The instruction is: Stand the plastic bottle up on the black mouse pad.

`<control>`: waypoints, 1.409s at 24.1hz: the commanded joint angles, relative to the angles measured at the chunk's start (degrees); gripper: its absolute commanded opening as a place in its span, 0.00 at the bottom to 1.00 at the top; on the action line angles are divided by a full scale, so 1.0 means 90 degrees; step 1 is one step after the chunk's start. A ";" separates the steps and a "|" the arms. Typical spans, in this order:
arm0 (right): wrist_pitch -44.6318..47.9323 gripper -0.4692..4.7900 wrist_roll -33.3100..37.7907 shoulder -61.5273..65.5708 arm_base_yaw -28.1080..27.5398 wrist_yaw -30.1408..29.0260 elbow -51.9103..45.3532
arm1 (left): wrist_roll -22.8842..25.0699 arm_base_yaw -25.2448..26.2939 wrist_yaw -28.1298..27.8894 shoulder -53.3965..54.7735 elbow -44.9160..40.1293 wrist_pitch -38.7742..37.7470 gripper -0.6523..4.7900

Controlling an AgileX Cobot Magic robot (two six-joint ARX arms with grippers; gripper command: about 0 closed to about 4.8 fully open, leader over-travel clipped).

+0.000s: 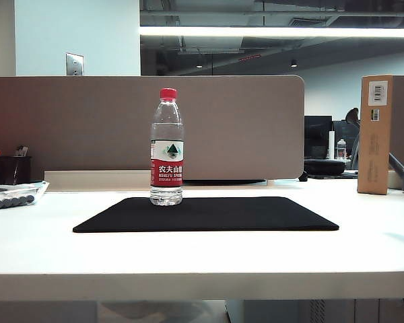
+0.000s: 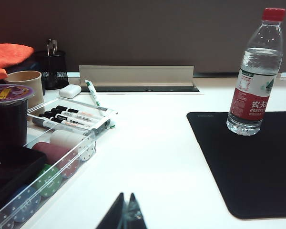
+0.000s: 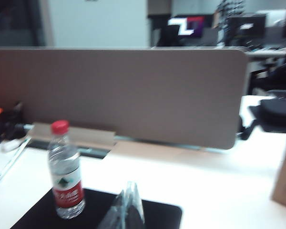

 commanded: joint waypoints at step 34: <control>-0.0687 0.08 -0.0374 -0.4308 -0.1705 0.0330 -0.4075 | 0.0002 -0.0005 0.0022 0.0000 0.0029 0.0075 0.12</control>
